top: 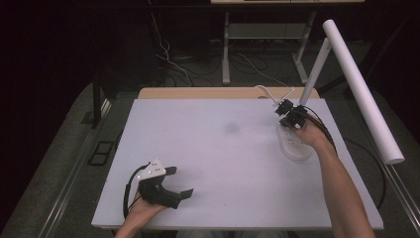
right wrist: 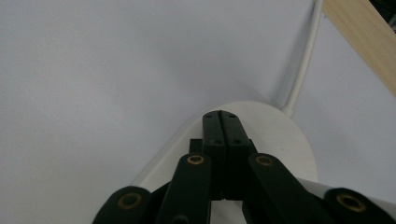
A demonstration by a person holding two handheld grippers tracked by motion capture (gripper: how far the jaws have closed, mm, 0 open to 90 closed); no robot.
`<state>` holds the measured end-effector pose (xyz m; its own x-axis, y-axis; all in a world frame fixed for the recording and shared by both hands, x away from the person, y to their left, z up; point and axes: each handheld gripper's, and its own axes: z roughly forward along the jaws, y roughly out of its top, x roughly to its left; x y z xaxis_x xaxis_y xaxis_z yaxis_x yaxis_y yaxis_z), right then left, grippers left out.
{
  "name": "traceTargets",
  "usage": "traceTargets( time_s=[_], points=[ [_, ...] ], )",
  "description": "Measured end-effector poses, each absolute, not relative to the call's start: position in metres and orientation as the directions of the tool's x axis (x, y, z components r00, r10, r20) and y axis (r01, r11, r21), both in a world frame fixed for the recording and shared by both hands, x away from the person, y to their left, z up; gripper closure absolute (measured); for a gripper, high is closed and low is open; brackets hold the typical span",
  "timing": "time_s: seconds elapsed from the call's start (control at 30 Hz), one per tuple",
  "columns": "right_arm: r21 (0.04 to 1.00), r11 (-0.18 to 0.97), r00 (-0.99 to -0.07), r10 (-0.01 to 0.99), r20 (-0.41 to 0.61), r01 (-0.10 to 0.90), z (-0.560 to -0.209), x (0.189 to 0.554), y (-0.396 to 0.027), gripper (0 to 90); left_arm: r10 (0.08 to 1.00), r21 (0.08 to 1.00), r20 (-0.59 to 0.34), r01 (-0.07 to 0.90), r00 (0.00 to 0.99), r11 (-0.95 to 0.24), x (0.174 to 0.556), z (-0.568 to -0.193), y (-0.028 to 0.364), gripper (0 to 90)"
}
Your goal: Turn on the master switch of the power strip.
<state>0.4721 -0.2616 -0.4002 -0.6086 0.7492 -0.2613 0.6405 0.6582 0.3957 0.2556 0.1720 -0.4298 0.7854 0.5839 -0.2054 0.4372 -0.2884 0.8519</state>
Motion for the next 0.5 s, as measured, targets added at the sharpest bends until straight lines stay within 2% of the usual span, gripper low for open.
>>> traceTargets(
  time_s=[0.5],
  points=[
    [0.399, 0.649, -0.588, 0.759, -0.28, 0.648, -0.4029, 0.4704, -0.2584, 89.9, 0.583, 0.853, -0.201, 0.433, 0.787, -0.29, 0.2543, -0.4295, 0.1709, 0.0]
  ],
)
